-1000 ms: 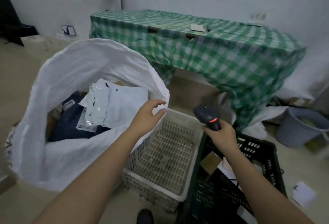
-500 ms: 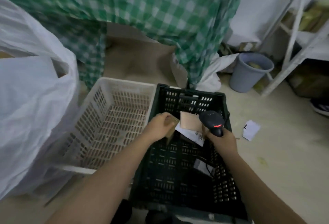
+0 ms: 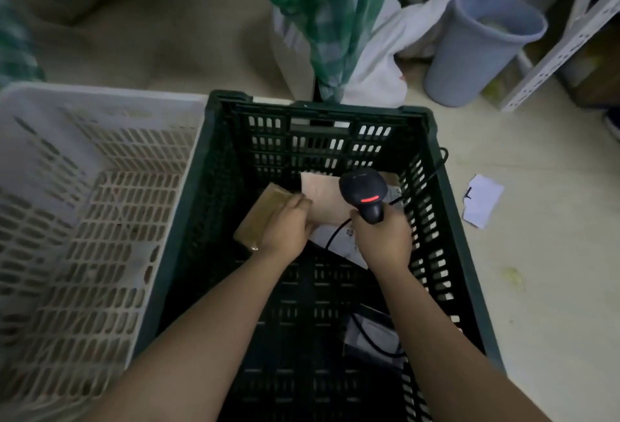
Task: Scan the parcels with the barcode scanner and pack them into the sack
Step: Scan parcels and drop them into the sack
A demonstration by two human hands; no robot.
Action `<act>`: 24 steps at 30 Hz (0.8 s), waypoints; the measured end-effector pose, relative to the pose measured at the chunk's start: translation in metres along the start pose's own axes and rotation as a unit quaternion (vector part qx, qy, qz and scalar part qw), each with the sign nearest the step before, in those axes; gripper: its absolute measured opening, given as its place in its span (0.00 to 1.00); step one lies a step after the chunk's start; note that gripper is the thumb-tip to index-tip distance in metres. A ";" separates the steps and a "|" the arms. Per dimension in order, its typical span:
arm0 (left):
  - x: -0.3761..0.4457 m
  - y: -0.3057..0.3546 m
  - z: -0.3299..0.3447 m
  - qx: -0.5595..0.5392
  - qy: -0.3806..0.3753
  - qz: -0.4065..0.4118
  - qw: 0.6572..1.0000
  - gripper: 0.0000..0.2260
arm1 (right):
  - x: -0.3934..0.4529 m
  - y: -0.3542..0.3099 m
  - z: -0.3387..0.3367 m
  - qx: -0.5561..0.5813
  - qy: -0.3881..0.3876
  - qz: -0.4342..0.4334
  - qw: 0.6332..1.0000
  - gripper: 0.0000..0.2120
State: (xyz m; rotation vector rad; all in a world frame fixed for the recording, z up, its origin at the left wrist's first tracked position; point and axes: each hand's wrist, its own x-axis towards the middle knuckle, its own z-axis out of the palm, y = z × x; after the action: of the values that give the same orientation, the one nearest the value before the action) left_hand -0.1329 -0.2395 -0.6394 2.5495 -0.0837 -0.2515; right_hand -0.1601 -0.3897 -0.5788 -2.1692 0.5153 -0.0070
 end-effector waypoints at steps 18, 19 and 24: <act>-0.011 0.039 -0.084 0.183 0.065 0.054 0.979 0.09 | -0.033 -0.017 -0.014 0.045 0.007 -0.020 0.999 0.10; -0.025 0.044 -0.103 0.152 0.079 0.048 0.984 0.08 | -0.043 -0.028 -0.019 0.070 0.007 -0.016 0.997 0.09; -0.108 0.053 -0.188 -0.053 0.137 -0.021 0.989 0.06 | -0.099 -0.093 -0.045 0.148 -0.003 -0.060 0.987 0.08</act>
State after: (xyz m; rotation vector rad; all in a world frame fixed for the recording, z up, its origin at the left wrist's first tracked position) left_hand -0.2021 -0.1702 -0.4390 2.4564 0.0854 0.0784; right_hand -0.2250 -0.3390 -0.4622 -1.9039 0.3539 -0.1359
